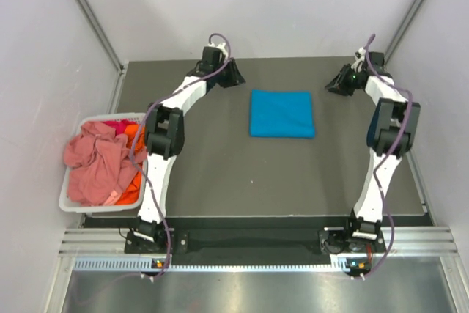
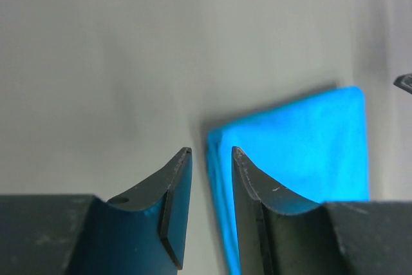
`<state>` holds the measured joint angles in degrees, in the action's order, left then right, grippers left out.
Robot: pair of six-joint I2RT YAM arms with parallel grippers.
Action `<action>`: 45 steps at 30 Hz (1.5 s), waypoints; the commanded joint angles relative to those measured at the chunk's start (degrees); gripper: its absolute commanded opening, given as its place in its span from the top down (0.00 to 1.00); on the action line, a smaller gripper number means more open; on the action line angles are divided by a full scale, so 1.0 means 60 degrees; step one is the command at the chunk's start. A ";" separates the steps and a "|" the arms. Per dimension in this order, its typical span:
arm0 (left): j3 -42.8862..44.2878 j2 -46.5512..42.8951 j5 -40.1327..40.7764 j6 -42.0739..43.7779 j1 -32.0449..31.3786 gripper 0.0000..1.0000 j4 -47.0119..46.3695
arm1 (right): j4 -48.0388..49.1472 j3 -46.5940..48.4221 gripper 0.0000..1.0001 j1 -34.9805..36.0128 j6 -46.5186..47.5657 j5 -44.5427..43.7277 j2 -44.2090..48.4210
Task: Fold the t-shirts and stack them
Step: Neatly place the folded tshirt to the corner
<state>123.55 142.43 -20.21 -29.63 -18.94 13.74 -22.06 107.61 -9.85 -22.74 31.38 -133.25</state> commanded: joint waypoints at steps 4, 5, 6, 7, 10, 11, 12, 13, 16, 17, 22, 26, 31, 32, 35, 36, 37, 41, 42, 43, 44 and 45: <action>-0.3857 -0.3974 -0.1552 0.0251 0.0051 0.64 -0.0354 | 0.0323 -0.3338 0.75 0.0688 0.0070 0.0074 0.3704; -0.4385 -0.4630 -0.1670 0.0250 0.0008 0.64 -0.0472 | 0.0279 -0.3679 0.75 0.0747 0.0084 0.0073 0.4186; -0.5260 -0.4941 -0.1787 0.0265 -0.0152 0.64 -0.0473 | 0.0119 -0.3973 0.76 0.0878 0.0084 0.0073 0.4365; -0.5689 -0.5264 -0.1977 0.0279 -0.0227 0.64 -0.0473 | 0.0074 -0.4498 0.77 0.0923 0.0084 0.0088 0.4541; -0.7141 -0.6609 -0.2547 0.0061 -0.0447 0.65 -0.0663 | 0.0556 -0.5713 0.78 0.1216 0.0069 0.0322 0.5375; -0.7448 -0.6875 -0.2637 -0.0027 -0.0476 0.65 -0.0635 | 0.0586 -0.5893 0.78 0.1332 0.0142 0.0279 0.5464; -0.8089 -0.7154 -0.2754 -0.0187 -0.0476 0.65 -0.0707 | 0.0572 -0.6155 0.78 0.1377 0.0215 0.0235 0.5494; -0.8444 -0.7664 -0.2958 -0.0204 -0.0491 0.65 -0.0794 | 0.0528 -0.6245 0.78 0.1377 0.0318 0.0235 0.5466; -0.9544 -0.8471 -0.2727 -0.0219 -0.0491 0.65 -0.0868 | 0.0542 -0.6639 0.79 0.1378 0.0566 0.0192 0.5349; -0.9996 -0.8605 -0.2682 -0.0262 -0.0491 0.64 -0.0999 | 0.0543 -0.6714 0.80 0.1392 0.0626 0.0060 0.5319; -1.0235 -0.8200 -0.2945 -0.0687 -0.0491 0.64 -0.1966 | 0.0601 -0.7007 0.80 0.1377 0.0875 -0.0117 0.4895; -0.9562 -0.7509 -0.3195 -0.0687 -0.0564 0.64 -0.1908 | 0.0528 -0.6979 0.80 0.1377 0.1065 -0.0644 0.4616; -0.8787 -0.6268 -0.3545 -0.0658 -0.0930 0.64 -0.3152 | 0.0455 -0.7139 0.80 0.1377 0.1226 -0.1215 0.4411; -0.8248 -0.6002 -0.3648 -0.0672 -0.1090 0.63 -0.3226 | 0.0426 -0.7212 0.80 0.1377 0.1256 -0.1230 0.4440; -0.7367 -0.5005 -0.3649 -0.0775 -0.1383 0.64 -0.3242 | 0.0149 -0.7257 0.80 0.1377 0.1329 -0.1406 0.4703; -0.7190 -0.4786 -0.3620 -0.0775 -0.1443 0.64 -0.3227 | 0.0104 -0.7155 0.79 0.1377 0.1344 -0.1392 0.4805; -0.7043 -0.4377 -0.3474 -0.0775 -0.1487 0.64 -0.3198 | 0.0074 -0.7096 0.77 0.1363 0.1344 -0.1391 0.5024; -0.6471 -0.3569 -0.2978 -0.0483 -0.1560 0.65 -0.2628 | -0.0043 -0.6424 0.71 0.1363 0.1373 -0.1348 0.5144; -0.6412 -0.3481 -0.2786 -0.0207 -0.1560 0.66 -0.2394 | -0.0087 -0.5987 0.70 0.1377 0.1402 -0.1289 0.5056; -0.6382 -0.3349 -0.2553 -0.0044 -0.1560 0.66 -0.1914 | -0.0145 -0.5721 0.68 0.1363 0.1490 -0.1129 0.4823; -0.6426 -0.3319 -0.2173 0.0204 -0.1560 0.65 -0.1778 | -0.0247 -0.5472 0.66 0.1363 0.1534 -0.1055 0.4676; -0.6441 -0.3290 -0.1937 0.0337 -0.1560 0.66 -0.1617 | -0.0292 -0.4962 0.65 0.1377 0.1593 -0.1040 0.4515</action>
<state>83.05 122.39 -36.53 -31.94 -28.82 0.71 -24.73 69.80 -1.56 -15.40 24.03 -105.75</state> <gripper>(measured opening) 0.347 0.336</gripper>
